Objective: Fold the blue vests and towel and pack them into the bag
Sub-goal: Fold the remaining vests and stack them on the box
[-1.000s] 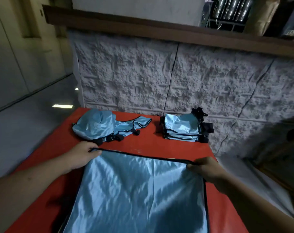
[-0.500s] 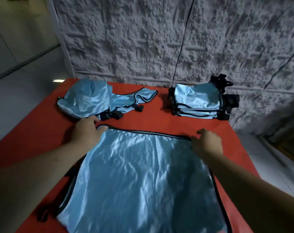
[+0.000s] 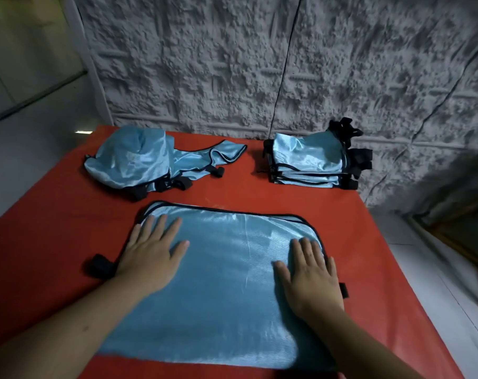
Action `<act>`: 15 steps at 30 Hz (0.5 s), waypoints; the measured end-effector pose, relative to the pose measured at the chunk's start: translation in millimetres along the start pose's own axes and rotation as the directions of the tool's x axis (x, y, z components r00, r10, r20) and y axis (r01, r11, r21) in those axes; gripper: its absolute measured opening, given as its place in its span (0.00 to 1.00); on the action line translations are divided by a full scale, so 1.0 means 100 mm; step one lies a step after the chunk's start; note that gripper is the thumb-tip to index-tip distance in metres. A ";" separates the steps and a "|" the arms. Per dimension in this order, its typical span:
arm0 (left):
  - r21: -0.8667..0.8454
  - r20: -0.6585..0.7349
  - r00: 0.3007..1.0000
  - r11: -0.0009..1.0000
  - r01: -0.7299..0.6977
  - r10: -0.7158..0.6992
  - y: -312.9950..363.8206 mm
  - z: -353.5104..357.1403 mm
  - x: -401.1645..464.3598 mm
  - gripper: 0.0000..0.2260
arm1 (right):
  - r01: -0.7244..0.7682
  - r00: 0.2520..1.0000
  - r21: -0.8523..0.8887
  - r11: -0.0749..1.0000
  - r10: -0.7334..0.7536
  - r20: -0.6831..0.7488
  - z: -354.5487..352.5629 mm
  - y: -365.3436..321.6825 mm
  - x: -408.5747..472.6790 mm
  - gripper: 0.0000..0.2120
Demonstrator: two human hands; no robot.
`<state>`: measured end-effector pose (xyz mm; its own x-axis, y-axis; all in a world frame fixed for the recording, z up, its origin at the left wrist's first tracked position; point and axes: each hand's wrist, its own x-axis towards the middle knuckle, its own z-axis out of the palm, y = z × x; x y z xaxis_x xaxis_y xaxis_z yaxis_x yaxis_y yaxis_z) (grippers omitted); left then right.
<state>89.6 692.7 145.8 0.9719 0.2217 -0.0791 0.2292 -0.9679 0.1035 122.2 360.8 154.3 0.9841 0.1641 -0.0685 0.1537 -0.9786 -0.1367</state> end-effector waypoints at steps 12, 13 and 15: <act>-0.011 0.006 0.982 0.982 -0.188 0.189 0.17 -0.08 -0.90 0.41 | 0.290 0.957 0.113 0.950 -0.291 -0.009 -0.11 -0.27 -0.80 0.37; 0.026 0.043 0.986 0.986 -0.165 0.164 0.08 -0.01 -1.02 0.38 | 0.277 0.958 0.057 0.959 -0.280 0.061 -0.02 -0.20 -0.87 0.36; 0.047 0.029 0.994 0.993 -0.111 0.109 -0.14 0.09 -1.15 0.35 | 0.243 0.966 0.005 0.970 -0.243 0.089 0.03 -0.08 -0.99 0.34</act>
<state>-25.5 679.5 144.9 0.9891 0.1110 -0.0965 0.1175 -0.9909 0.0649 23.7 352.6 158.9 0.9054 0.4070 -0.1210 0.3878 -0.9087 -0.1542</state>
